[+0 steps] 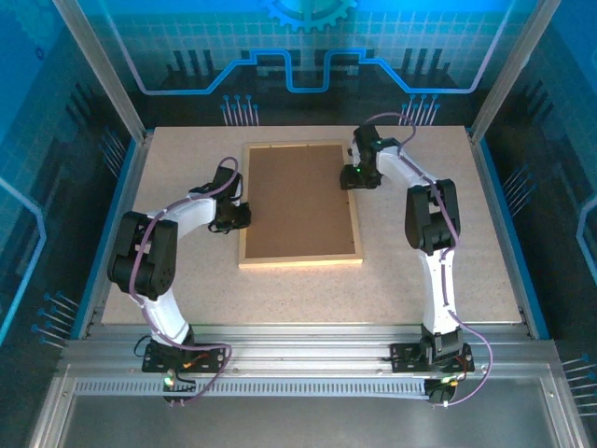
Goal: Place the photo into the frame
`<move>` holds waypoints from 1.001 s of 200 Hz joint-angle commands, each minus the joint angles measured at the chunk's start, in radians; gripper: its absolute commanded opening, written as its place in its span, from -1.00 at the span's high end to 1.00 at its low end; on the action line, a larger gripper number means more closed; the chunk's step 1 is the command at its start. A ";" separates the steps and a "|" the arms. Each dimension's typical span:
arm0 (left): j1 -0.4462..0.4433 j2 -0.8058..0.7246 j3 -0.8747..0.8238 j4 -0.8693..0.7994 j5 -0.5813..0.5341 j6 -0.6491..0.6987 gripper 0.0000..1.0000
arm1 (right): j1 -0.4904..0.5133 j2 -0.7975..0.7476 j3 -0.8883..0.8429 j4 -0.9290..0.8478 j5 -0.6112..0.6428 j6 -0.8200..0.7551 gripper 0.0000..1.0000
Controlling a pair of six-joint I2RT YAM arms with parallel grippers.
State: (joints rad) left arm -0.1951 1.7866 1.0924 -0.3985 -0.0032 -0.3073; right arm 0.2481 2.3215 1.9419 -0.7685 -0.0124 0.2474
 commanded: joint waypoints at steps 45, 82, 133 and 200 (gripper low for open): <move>-0.004 -0.009 -0.021 -0.056 0.041 0.001 0.92 | 0.011 0.028 -0.061 0.013 -0.009 0.032 0.54; -0.020 -0.038 -0.037 -0.071 0.052 -0.014 0.93 | 0.013 -0.057 -0.143 0.024 0.009 0.025 0.60; -0.072 -0.094 -0.123 -0.050 0.095 -0.096 0.91 | 0.013 -0.179 -0.313 0.059 0.037 0.006 0.59; -0.068 -0.158 -0.014 -0.128 0.026 -0.083 0.03 | 0.006 -0.203 -0.350 0.072 0.032 -0.004 0.56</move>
State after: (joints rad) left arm -0.2676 1.6688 0.9836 -0.4568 0.0444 -0.4042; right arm 0.2523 2.1292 1.6188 -0.6529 0.0109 0.2676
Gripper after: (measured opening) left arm 0.427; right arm 0.221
